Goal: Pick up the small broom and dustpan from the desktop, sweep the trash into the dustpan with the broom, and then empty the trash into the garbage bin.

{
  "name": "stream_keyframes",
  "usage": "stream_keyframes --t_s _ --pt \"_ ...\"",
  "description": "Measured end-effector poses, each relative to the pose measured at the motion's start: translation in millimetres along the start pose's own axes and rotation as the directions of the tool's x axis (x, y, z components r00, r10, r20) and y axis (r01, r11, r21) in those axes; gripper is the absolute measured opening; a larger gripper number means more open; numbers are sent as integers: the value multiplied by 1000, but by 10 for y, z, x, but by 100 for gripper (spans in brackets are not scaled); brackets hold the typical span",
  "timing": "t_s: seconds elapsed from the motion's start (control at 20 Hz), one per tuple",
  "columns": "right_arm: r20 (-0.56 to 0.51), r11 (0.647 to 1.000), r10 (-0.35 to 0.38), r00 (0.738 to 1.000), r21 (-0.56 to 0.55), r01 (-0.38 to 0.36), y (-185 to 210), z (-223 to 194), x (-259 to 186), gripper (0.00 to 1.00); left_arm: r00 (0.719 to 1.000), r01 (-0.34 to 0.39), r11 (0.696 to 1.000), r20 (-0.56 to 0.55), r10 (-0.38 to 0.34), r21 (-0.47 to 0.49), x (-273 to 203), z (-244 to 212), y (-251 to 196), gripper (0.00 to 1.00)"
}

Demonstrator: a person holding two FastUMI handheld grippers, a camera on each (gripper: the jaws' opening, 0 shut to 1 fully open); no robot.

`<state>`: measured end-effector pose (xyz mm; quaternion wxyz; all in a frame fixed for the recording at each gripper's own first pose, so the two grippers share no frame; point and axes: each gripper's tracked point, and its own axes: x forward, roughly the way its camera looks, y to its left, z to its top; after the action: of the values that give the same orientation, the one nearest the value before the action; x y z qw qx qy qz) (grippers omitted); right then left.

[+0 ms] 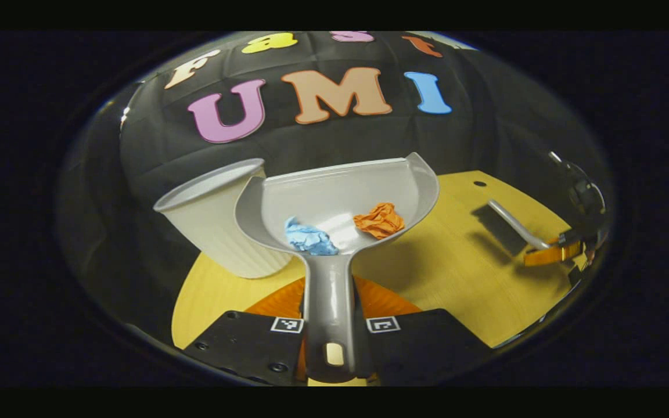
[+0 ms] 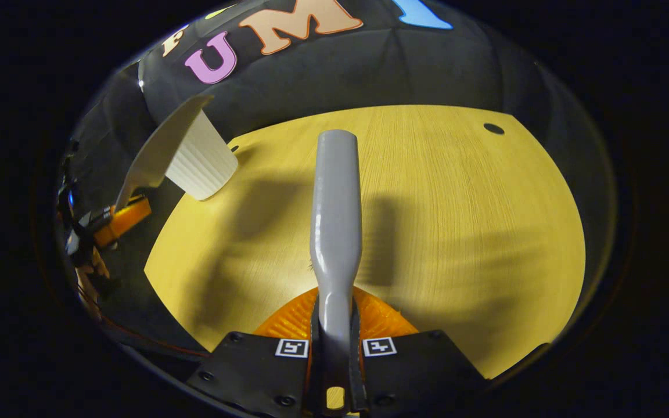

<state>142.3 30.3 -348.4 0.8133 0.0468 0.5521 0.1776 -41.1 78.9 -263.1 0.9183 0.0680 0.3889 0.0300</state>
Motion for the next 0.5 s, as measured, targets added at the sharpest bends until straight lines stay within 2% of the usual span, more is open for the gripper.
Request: stream_keyframes --t_s 0.3,0.4,0.5 --pt "-26 998 67 997 3 -67 195 -253 22 20 992 -84 996 92 85 -14 -229 184 119 24" --pt "-13 996 86 996 3 -86 222 -277 -31 19 979 -186 982 91 184 23 -304 208 341 25" --pt "-5 996 91 996 -4 -91 249 -312 -59 19 952 -304 948 81 297 98 -333 320 816 23"
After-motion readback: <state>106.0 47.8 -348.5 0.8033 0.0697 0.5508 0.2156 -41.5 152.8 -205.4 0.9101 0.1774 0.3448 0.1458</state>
